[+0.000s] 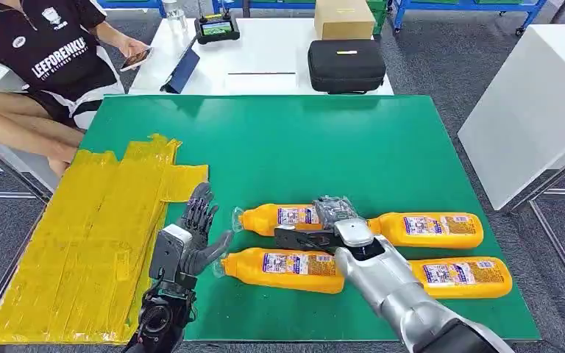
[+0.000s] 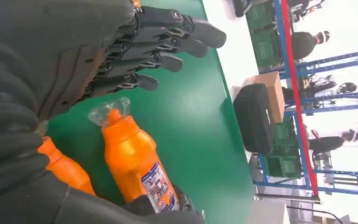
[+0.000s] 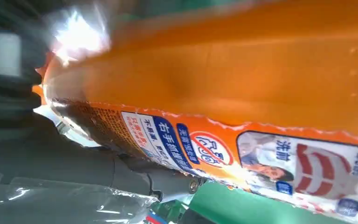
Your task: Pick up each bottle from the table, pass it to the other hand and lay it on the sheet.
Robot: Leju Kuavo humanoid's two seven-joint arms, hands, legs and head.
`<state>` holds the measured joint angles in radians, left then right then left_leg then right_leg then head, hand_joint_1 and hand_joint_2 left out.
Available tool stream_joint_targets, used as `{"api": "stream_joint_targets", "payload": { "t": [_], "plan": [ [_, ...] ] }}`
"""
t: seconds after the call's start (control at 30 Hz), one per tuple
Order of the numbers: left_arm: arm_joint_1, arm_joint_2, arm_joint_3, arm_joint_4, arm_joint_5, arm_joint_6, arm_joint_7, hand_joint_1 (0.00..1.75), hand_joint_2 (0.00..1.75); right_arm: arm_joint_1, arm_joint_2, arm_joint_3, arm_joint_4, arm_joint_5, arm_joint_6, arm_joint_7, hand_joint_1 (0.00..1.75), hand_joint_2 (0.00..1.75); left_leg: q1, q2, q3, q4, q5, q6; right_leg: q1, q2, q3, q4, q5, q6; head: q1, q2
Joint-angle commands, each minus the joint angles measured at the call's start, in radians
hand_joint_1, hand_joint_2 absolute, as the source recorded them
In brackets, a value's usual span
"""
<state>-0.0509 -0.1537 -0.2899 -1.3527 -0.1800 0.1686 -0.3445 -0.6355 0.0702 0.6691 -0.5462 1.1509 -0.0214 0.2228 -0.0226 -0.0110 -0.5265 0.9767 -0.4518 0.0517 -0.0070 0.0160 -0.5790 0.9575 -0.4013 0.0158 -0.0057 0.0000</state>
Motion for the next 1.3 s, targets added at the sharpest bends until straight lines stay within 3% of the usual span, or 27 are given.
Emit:
{"api": "stream_joint_targets", "payload": {
  "t": [0.03,0.23,0.33,0.47,0.67,0.73,0.93,1.1,1.3],
  "plan": [
    [-0.023,0.017,0.004,0.020,0.009,0.009,0.004,0.00,1.75,-0.010,0.019,0.009,0.143,0.033,0.001,0.009,1.75,1.75,0.002,-0.001,0.001,0.000,0.000,-0.003,0.001,-0.002,0.002,-0.001,0.000,0.000,0.000,0.000],
    [-0.013,0.016,0.002,0.014,0.010,0.009,0.004,0.00,1.75,0.001,0.010,0.002,0.142,0.047,-0.009,0.018,1.75,1.75,0.004,-0.001,-0.001,0.000,-0.001,-0.007,0.004,-0.005,0.001,-0.003,0.000,0.000,0.000,0.000],
    [0.003,0.015,0.004,0.006,0.010,0.009,0.004,0.00,1.75,0.030,0.001,-0.012,0.127,0.053,-0.036,0.013,1.75,1.75,0.001,-0.002,0.002,-0.001,0.000,-0.003,0.002,-0.004,0.003,-0.002,0.000,0.000,0.000,0.000],
    [0.036,0.006,0.019,-0.029,0.000,0.014,-0.003,0.00,1.75,0.060,0.003,-0.094,0.066,0.040,-0.181,-0.002,1.75,1.75,0.002,-0.001,0.002,-0.001,0.000,-0.004,0.002,-0.004,0.004,-0.003,0.000,0.000,0.000,0.000],
    [0.041,0.006,0.021,-0.042,-0.004,0.014,-0.004,0.00,1.75,0.062,0.002,-0.114,0.042,0.035,-0.204,-0.008,1.75,1.75,0.000,0.000,0.002,0.000,0.000,-0.003,0.001,-0.002,0.003,-0.001,0.001,0.000,0.000,0.000],
    [0.041,0.006,0.027,-0.058,-0.019,0.017,-0.007,0.00,1.75,0.082,0.011,-0.197,-0.014,-0.015,-0.345,-0.069,1.75,1.75,0.002,-0.001,0.001,0.000,0.000,-0.004,0.002,-0.004,0.003,-0.002,0.001,0.000,0.000,0.000],
    [0.025,0.028,-0.009,-0.106,-0.039,-0.007,-0.001,0.00,1.75,0.214,0.033,-0.379,-0.263,-0.251,-0.537,-0.291,1.75,1.75,0.002,-0.001,-0.003,0.002,-0.001,-0.004,0.002,-0.003,-0.002,0.000,-0.001,0.000,0.000,0.000],
    [-0.007,0.047,-0.052,-0.096,-0.031,-0.003,-0.001,0.00,1.75,0.355,0.050,-0.408,-0.491,-0.497,-0.548,-0.479,1.75,1.75,0.000,-0.006,-0.007,0.000,0.001,-0.002,0.000,-0.005,-0.005,0.000,0.000,0.002,0.000,0.000],
    [-0.029,0.049,-0.066,-0.084,-0.024,-0.002,-0.001,0.00,1.75,0.370,0.053,-0.388,-0.526,-0.564,-0.544,-0.525,1.75,1.75,0.002,-0.004,-0.012,0.003,-0.002,-0.006,0.002,-0.005,-0.009,0.001,-0.002,0.002,0.000,0.000]
  ]
}}
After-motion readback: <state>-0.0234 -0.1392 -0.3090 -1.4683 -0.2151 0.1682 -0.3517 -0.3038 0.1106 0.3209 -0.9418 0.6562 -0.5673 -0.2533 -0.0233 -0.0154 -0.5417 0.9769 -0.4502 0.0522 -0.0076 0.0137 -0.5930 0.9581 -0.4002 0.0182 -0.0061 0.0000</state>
